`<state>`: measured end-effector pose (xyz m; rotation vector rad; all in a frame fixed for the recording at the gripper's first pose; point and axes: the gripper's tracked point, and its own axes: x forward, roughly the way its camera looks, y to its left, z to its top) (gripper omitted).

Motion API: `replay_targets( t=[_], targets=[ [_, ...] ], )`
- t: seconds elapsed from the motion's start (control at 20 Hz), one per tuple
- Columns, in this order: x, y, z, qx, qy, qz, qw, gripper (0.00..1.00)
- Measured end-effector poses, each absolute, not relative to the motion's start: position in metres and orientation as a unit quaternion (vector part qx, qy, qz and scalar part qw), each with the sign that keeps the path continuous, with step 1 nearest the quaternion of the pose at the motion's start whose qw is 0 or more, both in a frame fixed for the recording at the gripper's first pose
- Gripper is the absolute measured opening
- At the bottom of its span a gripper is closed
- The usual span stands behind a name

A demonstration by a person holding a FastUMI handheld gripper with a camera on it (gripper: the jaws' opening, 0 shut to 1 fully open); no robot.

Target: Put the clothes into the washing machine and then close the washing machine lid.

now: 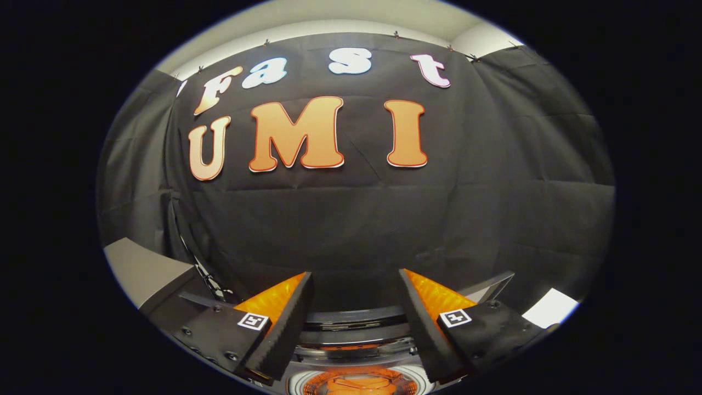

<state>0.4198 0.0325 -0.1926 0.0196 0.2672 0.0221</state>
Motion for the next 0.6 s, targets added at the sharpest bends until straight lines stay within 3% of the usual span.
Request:
replay_targets(
  t=[0.6],
  targets=[
    [0.303,0.026,-0.24,0.011,0.175,0.027,0.984,0.98]
  ],
)
